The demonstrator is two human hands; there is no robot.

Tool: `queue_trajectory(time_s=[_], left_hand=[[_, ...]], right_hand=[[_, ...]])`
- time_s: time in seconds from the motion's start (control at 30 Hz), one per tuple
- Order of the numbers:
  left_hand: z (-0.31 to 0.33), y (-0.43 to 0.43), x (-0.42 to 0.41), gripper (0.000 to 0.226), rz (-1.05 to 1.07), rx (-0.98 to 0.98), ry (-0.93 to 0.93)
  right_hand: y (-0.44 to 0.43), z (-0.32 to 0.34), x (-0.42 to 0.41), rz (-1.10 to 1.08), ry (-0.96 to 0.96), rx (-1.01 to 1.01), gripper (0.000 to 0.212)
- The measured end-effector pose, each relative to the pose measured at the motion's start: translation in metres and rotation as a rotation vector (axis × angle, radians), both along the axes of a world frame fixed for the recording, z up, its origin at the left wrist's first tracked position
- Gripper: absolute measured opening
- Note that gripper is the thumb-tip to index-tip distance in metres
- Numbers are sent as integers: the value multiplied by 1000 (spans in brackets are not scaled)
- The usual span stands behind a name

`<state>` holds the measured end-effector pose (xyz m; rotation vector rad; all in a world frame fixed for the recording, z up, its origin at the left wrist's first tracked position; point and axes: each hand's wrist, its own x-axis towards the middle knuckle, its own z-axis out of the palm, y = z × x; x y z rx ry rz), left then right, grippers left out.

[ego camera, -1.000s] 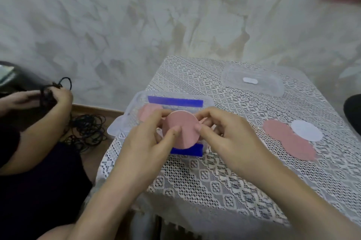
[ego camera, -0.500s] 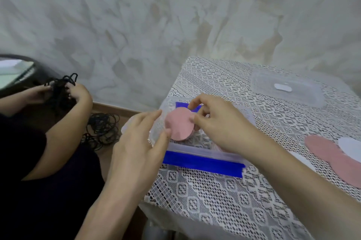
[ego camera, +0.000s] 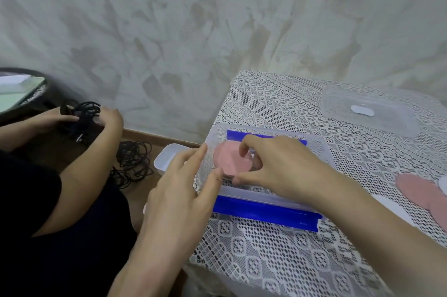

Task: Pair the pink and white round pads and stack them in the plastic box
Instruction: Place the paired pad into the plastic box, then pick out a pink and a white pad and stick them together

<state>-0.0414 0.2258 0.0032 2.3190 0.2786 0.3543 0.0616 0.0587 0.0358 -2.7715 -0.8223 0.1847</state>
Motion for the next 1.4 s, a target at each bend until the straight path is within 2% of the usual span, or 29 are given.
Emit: queue_trajectory(time_s=[0.17,0.43,0.6,0.77,0.9,1.1,1.4], left_hand=[[0,0,0,60,11,17,-12],[5,-3,1,55,39,77,-4],[14,-8,2,51,86,291,18],[28,-10,11,44,130,467,-43],[35,-25,29,34,67,596,-123],[31,-77,59,26,-103,839,-165],[26,-191,76,35,-280,828,-309]], right_hand=[[9,-3,12,10,-79,-20,38],[8,-9,14,41,-109,-22,40],[2,1,4,96,-218,-62,45],[-12,10,-10,84,-386,-73,39],[-35,18,-25,56,-491,-105,33],[-92,27,-42,-55,-520,-96,35],[-207,15,-56,-327,-414,-112,38]])
